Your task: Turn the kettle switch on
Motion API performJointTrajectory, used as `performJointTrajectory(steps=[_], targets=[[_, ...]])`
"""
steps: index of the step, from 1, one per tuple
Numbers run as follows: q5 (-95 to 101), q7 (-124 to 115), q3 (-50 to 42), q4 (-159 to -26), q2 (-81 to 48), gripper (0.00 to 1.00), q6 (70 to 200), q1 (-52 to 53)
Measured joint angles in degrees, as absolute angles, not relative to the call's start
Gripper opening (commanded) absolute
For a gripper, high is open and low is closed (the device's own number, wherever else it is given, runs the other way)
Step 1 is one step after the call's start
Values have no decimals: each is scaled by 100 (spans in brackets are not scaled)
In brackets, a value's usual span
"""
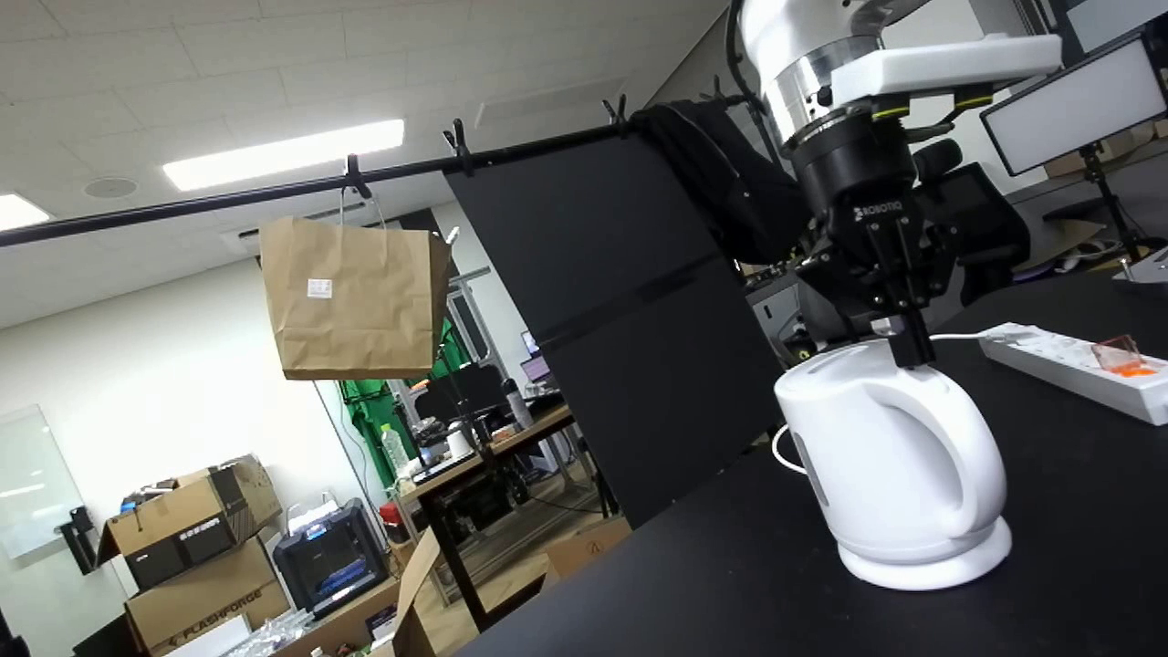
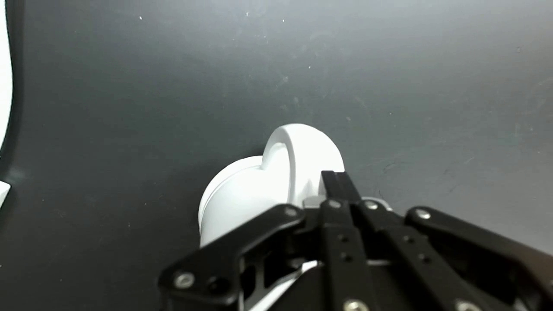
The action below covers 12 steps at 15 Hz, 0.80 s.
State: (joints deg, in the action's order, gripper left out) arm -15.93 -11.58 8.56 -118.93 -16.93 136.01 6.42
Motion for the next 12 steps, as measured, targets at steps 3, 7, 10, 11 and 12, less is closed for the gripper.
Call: performJointTrajectory(steps=[3,7,10,11,12], targets=[[-1626,-1158,835,-11808,-1742,0,13479,635],[-1680,-1158,826,-11779,-1759,0,13477,633],[-1682,-1152,827,-11779,-1786,0,13579,637],[-1682,-1150,827,-11779,-1808,0,13636,637],[-1683,-1148,827,-11779,-1822,0,13665,638]])
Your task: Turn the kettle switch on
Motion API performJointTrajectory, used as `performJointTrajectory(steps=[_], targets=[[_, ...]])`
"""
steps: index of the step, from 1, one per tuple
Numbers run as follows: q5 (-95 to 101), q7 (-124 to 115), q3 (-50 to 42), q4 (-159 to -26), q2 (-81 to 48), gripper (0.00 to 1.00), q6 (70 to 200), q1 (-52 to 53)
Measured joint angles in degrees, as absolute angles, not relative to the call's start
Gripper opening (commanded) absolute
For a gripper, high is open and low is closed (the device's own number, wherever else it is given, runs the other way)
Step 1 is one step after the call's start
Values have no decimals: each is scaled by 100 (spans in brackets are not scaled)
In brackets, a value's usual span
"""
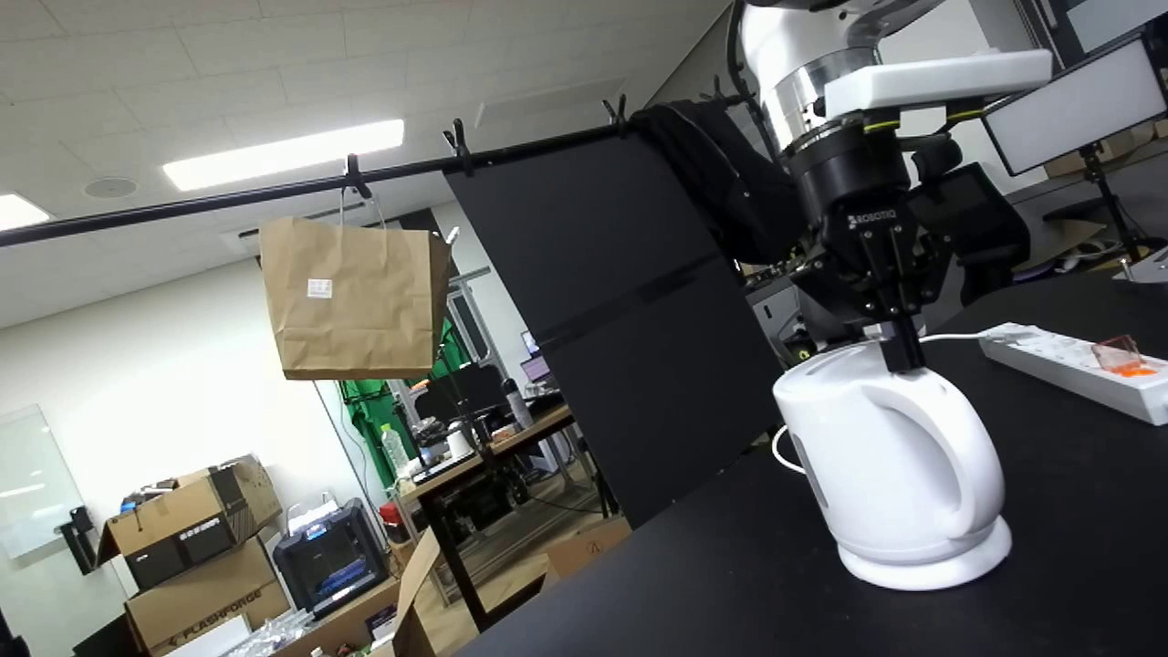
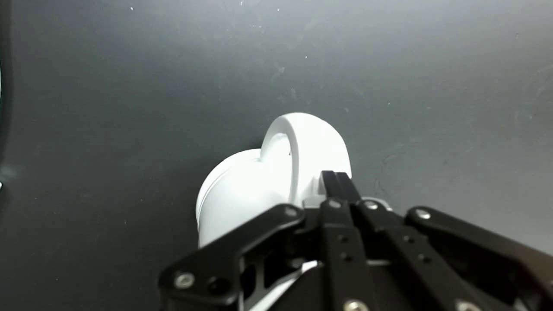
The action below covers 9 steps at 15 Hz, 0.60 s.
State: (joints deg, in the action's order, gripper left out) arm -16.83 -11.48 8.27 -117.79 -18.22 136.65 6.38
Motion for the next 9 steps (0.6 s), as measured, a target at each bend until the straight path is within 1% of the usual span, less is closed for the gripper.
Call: performJointTrajectory(steps=[9], targets=[[-1698,-1058,841,-11776,-1813,0,14049,686]])
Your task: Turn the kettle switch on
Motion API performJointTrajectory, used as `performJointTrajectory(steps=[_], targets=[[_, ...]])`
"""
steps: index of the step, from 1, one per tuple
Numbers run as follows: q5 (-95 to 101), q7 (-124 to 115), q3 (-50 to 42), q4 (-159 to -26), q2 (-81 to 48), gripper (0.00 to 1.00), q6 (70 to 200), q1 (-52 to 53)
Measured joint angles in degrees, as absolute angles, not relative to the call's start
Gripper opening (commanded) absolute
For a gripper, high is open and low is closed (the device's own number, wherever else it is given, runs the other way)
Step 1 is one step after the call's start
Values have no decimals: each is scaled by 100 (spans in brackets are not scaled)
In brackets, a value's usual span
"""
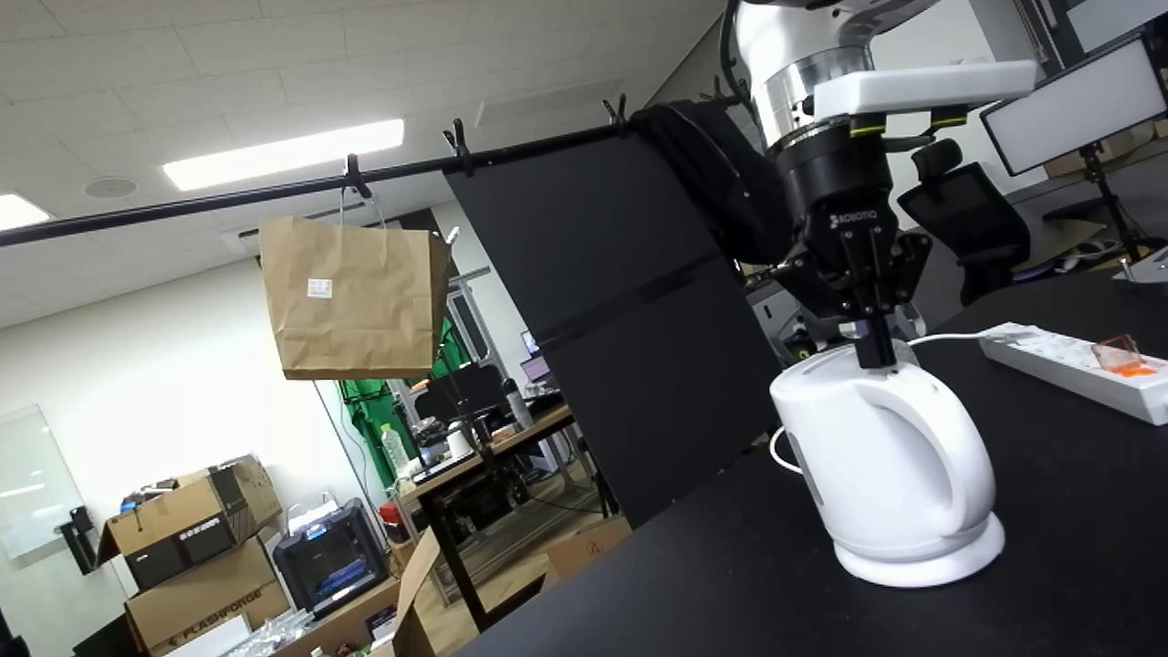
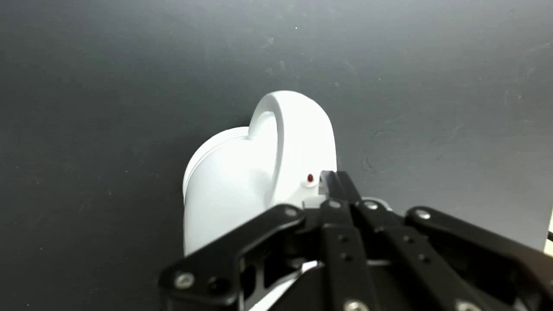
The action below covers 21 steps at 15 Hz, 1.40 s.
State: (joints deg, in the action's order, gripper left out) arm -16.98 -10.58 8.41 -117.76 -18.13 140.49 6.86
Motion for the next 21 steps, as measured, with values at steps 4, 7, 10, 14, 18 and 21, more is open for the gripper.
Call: performJointTrajectory(steps=[4,7,10,14,18,21], targets=[[-1803,-838,856,-11660,-1591,16,13949,670],[-1780,-804,856,-11642,-1287,39,13775,672],[-1699,-789,856,-11644,-1068,59,13543,679],[-1549,-789,851,-11649,-907,87,13338,681],[-1339,-792,845,-11661,-814,100,13263,681],[-1128,-813,829,-11666,-769,100,13185,681]])
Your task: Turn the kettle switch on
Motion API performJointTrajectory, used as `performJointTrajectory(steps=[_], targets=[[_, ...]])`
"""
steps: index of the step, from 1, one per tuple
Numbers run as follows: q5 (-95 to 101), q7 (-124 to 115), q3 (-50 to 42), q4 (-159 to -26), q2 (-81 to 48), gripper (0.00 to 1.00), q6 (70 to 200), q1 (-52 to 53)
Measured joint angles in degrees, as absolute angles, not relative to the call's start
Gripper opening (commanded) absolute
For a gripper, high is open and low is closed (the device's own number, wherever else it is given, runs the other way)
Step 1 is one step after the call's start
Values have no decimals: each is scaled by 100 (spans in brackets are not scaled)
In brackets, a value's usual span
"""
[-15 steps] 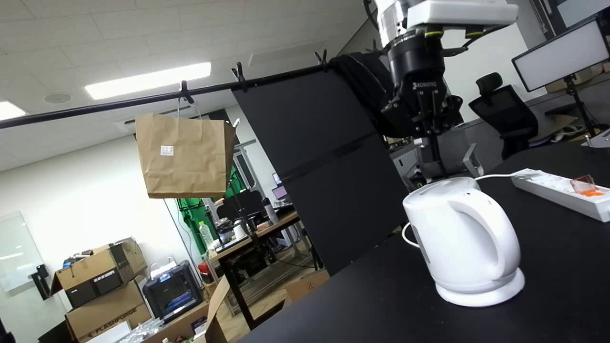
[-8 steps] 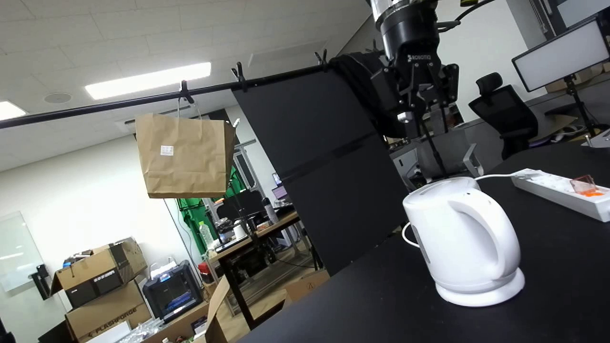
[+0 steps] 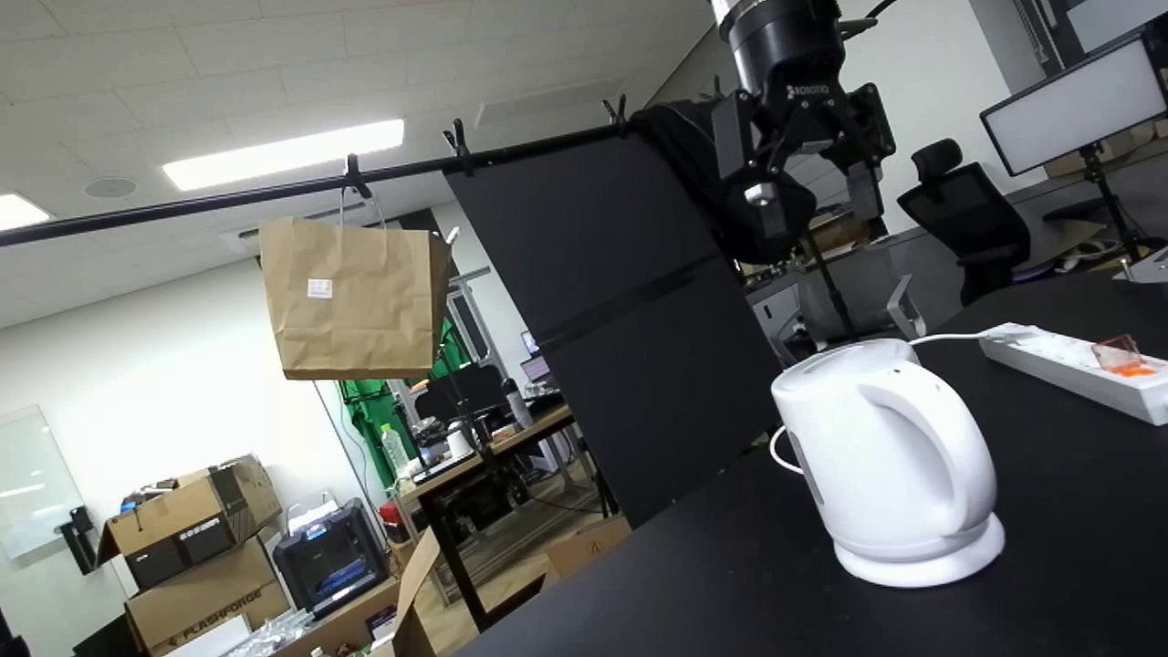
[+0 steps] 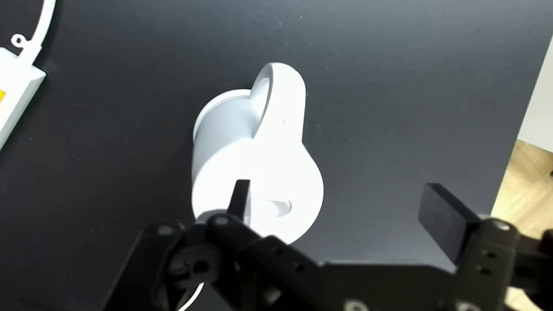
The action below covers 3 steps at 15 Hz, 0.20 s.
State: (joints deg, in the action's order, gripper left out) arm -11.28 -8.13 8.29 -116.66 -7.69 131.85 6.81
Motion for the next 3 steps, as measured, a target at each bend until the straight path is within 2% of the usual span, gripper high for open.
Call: performJointTrajectory(steps=[3], targets=[[-1022,-823,800,-11680,-743,100,13147,681]])
